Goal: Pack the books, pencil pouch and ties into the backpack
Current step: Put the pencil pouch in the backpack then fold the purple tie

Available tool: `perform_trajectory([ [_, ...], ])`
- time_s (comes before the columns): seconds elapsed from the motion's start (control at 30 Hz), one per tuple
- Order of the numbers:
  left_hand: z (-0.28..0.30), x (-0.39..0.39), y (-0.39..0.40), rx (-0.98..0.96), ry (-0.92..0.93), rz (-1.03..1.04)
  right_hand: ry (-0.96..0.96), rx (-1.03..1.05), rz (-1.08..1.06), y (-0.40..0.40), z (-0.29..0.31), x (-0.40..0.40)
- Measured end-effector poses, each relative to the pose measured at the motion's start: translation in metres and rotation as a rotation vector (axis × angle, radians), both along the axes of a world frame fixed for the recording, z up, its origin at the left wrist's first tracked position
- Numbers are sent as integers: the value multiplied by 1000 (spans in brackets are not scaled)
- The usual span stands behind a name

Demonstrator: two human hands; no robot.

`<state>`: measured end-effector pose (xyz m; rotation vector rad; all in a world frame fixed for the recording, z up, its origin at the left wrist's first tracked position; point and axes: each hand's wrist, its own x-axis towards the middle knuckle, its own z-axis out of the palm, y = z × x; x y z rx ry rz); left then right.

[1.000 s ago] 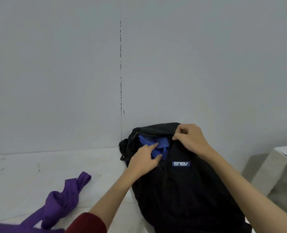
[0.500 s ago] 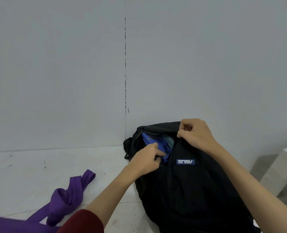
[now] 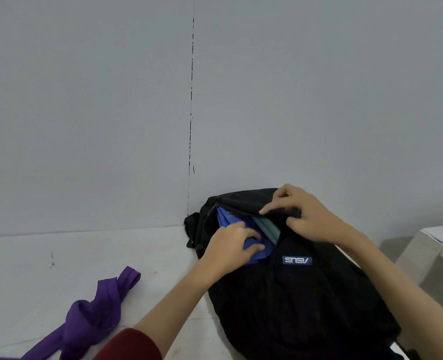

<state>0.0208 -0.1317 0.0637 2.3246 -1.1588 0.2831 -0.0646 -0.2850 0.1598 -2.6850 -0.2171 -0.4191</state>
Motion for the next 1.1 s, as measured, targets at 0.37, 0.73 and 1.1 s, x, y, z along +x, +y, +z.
perform_trajectory([
  [0.37,22,-16,-9,97,-53,8,-64,-818,-65,5,-16,-27],
  [0.73,0,-22,-6,-12,86,52,214,-1173,-369,36,-24,-15],
  [1.1,-6,-24,1,-310,440,81,-355,-177,-168,56,3,14],
])
